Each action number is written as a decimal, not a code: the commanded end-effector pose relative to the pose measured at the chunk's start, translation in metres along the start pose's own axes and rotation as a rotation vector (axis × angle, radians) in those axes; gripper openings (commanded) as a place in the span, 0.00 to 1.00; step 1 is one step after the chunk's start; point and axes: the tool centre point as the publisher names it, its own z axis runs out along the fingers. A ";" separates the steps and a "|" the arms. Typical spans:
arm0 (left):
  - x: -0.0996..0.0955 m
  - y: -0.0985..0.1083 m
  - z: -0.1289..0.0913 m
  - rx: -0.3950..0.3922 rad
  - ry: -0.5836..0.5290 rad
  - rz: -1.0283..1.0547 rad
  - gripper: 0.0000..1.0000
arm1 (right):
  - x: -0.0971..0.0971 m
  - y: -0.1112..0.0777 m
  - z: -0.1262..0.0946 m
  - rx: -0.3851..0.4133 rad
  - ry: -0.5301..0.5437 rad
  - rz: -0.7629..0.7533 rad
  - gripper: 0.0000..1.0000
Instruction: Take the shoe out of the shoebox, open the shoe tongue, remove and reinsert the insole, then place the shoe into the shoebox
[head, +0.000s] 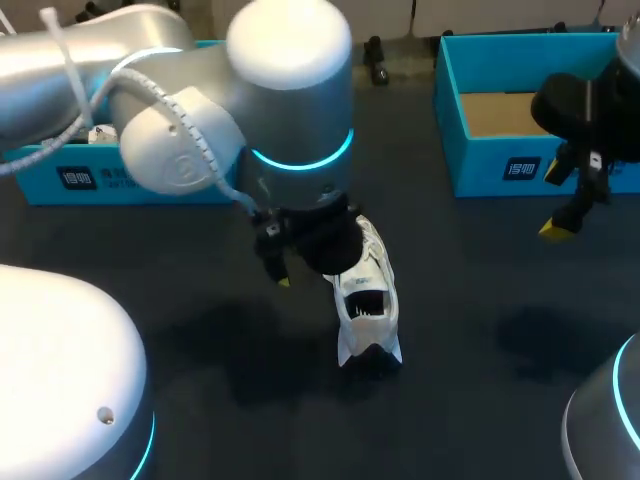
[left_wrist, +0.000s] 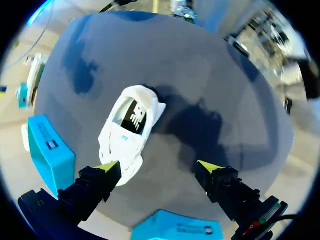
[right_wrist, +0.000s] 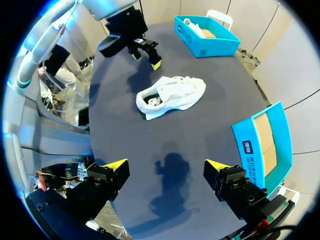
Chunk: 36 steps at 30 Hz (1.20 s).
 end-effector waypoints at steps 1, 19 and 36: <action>-0.010 -0.010 -0.001 -0.003 0.102 -0.333 1.00 | -0.002 0.001 0.001 0.004 0.003 0.001 1.00; 0.022 -0.040 -0.008 -0.061 -0.038 -1.043 1.00 | -0.002 0.001 0.001 0.004 0.003 0.001 1.00; 0.020 -0.045 -0.004 -0.104 0.049 -1.201 1.00 | -0.002 0.001 0.001 0.004 0.003 0.001 1.00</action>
